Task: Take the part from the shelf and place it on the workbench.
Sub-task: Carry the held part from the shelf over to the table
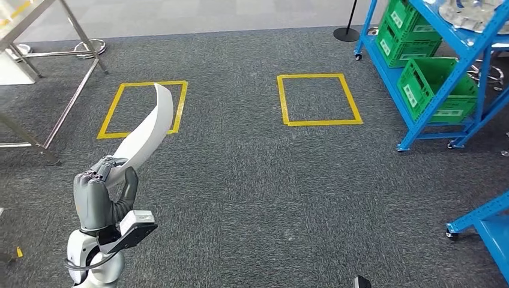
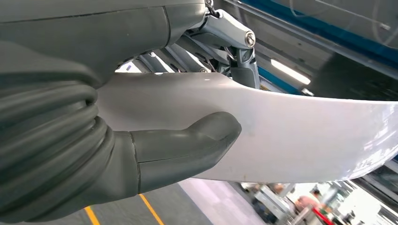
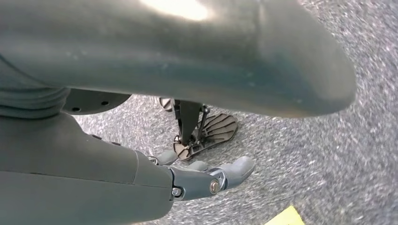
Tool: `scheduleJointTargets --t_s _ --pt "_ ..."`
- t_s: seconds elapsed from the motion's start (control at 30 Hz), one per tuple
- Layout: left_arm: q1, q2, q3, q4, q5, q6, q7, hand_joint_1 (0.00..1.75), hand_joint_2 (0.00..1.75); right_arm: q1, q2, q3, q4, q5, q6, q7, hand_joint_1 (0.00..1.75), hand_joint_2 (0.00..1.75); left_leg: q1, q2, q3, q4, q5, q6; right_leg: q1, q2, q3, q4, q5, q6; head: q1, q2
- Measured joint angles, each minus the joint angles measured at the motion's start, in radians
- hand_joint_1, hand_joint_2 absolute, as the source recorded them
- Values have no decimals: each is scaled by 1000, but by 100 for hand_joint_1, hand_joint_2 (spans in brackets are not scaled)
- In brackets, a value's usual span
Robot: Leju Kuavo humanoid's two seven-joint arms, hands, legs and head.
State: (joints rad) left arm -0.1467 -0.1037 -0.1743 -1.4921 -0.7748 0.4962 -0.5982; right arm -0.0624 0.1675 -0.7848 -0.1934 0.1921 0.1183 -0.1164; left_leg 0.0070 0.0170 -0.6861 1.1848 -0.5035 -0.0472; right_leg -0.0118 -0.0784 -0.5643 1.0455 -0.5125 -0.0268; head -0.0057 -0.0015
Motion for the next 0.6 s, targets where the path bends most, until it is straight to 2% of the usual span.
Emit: scheduleJointTargets --t_s 0.07,0.1,0.17,0.2,0.23,0.27,0.3,0.33,0.37,0.4,0.43,0.47,0.5,0.57,0.6 --pt "-2 0 0 0 0 3 0 175 175 -1 0 0 0 1 3 -2 0 0 -8 40 64 -112 37 13 5 -22 6 1 -7 9 1 0" --pt "-3 1 0 1 0 5 0 175 175 -1 0 0 0 2 4 -3 0 0 -12 51 78 -138 42 20 6 -31 9 1 -9 14 1 0" --pt "-5 2 0 2 0 7 0 175 175 -4 1 0 0 3 6 -4 0 0 -16 32 78 -145 43 32 7 -50 15 -2 -12 24 1 0" --pt "-5 3 0 2 0 8 -1 175 175 -6 1 0 0 3 7 -4 0 0 -14 20 79 -150 46 37 4 -45 17 0 -16 30 2 0" --pt "-7 4 0 3 0 8 -1 175 175 -7 1 0 0 3 7 -4 0 0 -11 8 81 -154 49 43 2 -26 13 13 -26 36 2 0" --pt "-10 3 0 5 0 8 -1 175 175 -8 1 0 0 3 7 -4 0 0 -7 -4 82 -159 52 49 0 4 -2 47 -46 41 4 0" --pt "-12 3 0 7 0 8 -1 175 175 -7 1 0 0 3 7 -4 0 0 -5 -15 83 -161 54 54 -2 38 -29 100 -73 44 6 0" --pt "-14 2 -1 9 0 8 -1 175 175 -6 1 0 0 3 7 -4 0 0 -4 -26 82 -160 54 57 -2 60 -63 165 -102 46 7 0" --pt "-15 1 -1 13 0 8 -1 175 175 -4 1 0 0 3 6 -3 0 0 -4 -40 81 -159 54 58 -3 70 -96 227 -124 48 8 0" --pt "-15 1 -1 16 0 8 -1 175 175 -2 1 0 0 3 6 -3 0 0 -4 -54 80 -157 54 59 -3 73 -119 264 -129 49 8 0" --pt "-15 1 -1 19 0 8 0 175 175 -1 1 0 0 2 5 -3 0 0 -4 -69 80 -155 54 58 -4 75 -124 265 -114 50 8 0" --pt "-15 1 -1 22 0 8 0 175 175 -1 1 0 0 1 4 -3 0 0 -2 -84 80 -152 53 56 -6 78 -111 228 -82 50 8 0" --pt "-15 1 -1 24 0 8 0 175 175 -1 1 0 0 0 3 -2 0 0 -1 -99 79 -149 52 53 -9 91 -84 163 -42 51 8 0" --pt "-19 0 -1 27 -1 8 3 175 175 -1 0 0 0 -3 1 -1 0 0 0 -124 73 -140 50 40 -15 139 -34 49 1 51 7 0" --pt "-22 0 -2 29 -2 7 5 175 175 -1 0 0 0 -3 1 -1 0 0 0 -135 69 -138 50 33 -16 155 -23 22 5 49 7 0"
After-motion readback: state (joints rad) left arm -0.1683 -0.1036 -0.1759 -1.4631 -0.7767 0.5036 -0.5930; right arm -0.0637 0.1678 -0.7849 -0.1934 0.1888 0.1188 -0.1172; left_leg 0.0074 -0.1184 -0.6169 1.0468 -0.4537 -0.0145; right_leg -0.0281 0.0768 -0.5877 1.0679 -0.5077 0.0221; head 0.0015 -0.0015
